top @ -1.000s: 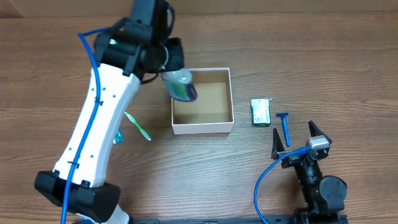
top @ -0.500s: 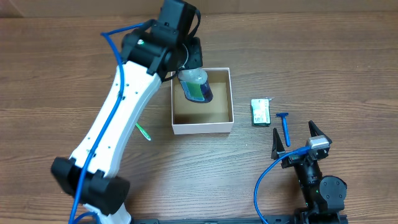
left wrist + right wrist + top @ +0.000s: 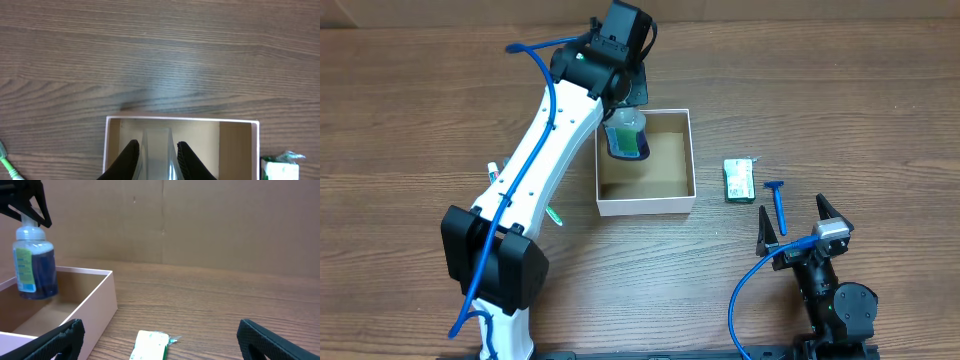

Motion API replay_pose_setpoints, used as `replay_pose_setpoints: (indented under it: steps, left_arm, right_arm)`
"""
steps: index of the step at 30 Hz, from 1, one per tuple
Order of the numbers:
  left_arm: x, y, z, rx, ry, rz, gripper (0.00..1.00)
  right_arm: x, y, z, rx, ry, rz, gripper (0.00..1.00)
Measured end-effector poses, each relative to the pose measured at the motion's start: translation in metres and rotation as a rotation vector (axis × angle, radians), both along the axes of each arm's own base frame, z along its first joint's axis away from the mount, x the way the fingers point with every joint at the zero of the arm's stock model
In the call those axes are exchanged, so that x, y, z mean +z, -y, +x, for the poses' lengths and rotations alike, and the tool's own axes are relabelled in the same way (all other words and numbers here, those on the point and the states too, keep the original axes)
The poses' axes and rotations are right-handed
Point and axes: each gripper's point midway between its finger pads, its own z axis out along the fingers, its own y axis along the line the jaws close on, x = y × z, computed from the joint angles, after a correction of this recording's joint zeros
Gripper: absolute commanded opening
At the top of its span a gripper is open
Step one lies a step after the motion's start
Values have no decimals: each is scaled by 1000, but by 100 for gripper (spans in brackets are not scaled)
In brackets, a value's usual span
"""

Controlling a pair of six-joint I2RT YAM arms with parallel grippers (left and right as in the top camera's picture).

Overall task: Pack container
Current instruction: 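Lower the soap bottle into the box's back-left corner and release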

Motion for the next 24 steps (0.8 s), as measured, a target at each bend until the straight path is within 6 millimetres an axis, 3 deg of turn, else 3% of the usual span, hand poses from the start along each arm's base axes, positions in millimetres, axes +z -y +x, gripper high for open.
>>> replay_pose_setpoints:
  steps: [8,20,24]
  left_arm:
    - [-2,-10,10,10,37,76,22]
    - [5,-7,25,3,109,78,24]
    - [-7,-5,29,2,91,86,24]
  right_arm:
    - [0,0,0,0,0,0,100]
    - [0,0,0,0,0,0,100]
    - [0,0,0,0,0,-1,100]
